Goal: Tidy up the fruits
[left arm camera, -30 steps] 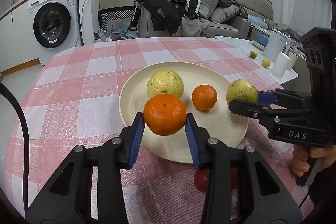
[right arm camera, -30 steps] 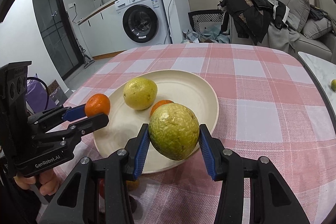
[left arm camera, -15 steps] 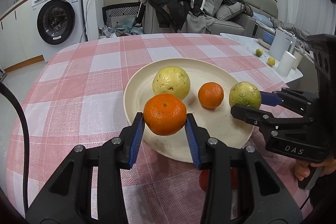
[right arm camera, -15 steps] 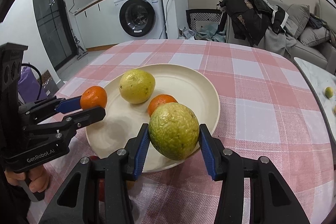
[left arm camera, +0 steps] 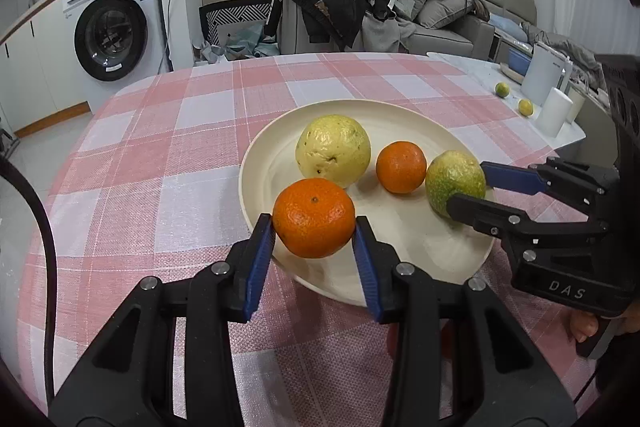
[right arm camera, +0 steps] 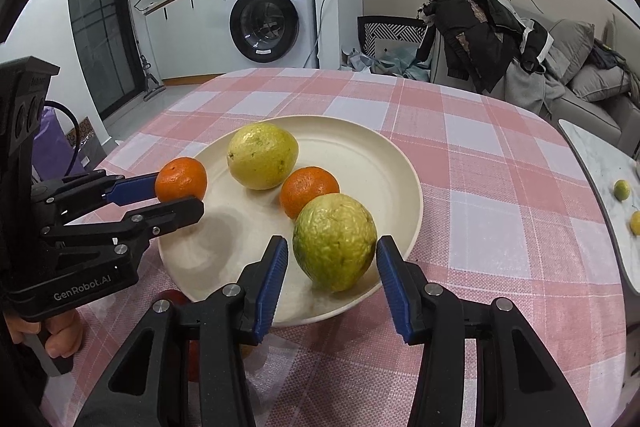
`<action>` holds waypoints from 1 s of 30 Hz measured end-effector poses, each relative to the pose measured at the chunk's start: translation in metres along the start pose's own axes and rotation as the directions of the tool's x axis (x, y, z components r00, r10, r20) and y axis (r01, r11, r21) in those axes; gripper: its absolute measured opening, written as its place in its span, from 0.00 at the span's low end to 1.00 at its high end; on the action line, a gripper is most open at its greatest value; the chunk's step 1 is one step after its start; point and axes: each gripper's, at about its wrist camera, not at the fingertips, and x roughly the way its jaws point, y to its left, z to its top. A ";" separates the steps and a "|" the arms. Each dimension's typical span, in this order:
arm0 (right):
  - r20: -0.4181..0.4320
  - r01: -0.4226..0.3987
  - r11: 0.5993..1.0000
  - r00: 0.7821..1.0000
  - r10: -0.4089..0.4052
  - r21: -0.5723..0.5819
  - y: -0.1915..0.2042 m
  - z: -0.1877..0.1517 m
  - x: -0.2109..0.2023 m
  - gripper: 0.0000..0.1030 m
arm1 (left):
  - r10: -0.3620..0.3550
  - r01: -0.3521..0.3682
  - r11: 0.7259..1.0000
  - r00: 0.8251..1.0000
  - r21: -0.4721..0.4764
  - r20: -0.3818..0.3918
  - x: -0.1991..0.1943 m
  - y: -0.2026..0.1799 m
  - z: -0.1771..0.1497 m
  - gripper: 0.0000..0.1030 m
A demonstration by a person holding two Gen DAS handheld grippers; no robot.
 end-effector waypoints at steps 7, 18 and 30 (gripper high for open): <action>-0.001 0.022 1.000 1.000 -0.022 -0.018 0.002 0.001 0.001 0.48 | -0.002 0.002 1.000 1.000 -0.010 0.002 0.000 0.002 0.000 0.36; 0.020 0.052 0.998 0.998 -0.052 -0.024 0.003 0.000 -0.002 0.64 | 0.011 -0.011 1.000 1.000 -0.024 -0.003 -0.004 0.006 -0.001 0.36; 0.063 0.055 0.998 0.997 -0.053 -0.018 0.002 0.002 -0.007 0.85 | 0.013 -0.013 1.000 0.999 -0.021 0.034 -0.022 0.007 0.000 0.61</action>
